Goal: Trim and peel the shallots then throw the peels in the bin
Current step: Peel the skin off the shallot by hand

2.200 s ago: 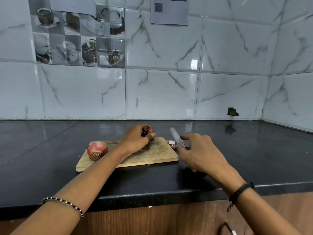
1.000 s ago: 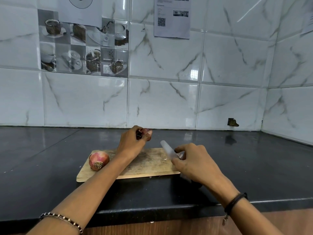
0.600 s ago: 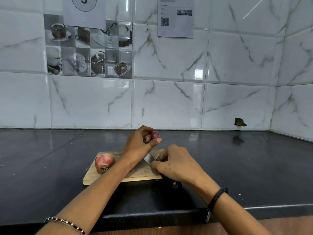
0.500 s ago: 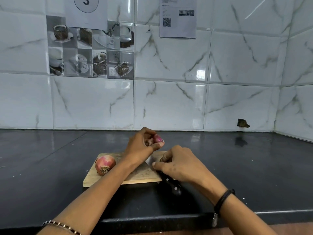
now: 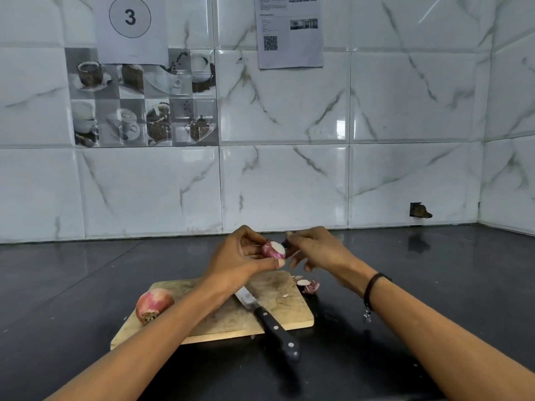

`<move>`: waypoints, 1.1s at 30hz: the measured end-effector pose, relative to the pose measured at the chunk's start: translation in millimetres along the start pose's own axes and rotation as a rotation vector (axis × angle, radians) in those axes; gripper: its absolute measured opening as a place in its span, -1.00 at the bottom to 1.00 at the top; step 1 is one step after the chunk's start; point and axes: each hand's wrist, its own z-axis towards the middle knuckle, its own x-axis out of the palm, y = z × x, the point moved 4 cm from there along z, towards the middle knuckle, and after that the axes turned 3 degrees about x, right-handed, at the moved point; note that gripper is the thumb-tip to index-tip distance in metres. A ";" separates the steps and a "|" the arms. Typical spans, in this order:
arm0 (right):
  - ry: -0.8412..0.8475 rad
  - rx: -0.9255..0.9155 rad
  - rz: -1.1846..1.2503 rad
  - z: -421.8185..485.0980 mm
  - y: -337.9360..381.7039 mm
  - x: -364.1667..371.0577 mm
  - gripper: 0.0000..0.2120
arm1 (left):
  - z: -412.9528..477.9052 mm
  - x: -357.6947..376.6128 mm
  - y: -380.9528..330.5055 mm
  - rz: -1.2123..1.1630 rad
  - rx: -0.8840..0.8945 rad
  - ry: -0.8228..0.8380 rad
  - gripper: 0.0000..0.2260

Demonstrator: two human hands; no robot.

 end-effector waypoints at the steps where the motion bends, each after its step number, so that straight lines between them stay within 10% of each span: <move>1: 0.008 -0.006 0.045 2.7 -1.2 0.1 -0.64 | 3.9 4.0 -0.6 0.017 -0.008 0.006 -0.54; 15: -0.102 0.023 0.517 19.7 -33.0 -19.3 -0.73 | 34.7 40.3 -11.8 0.231 0.051 0.135 -0.53; 33: -0.083 -0.215 0.199 18.2 -24.0 -19.2 -0.77 | 39.8 25.9 2.2 0.186 -0.004 0.121 -0.61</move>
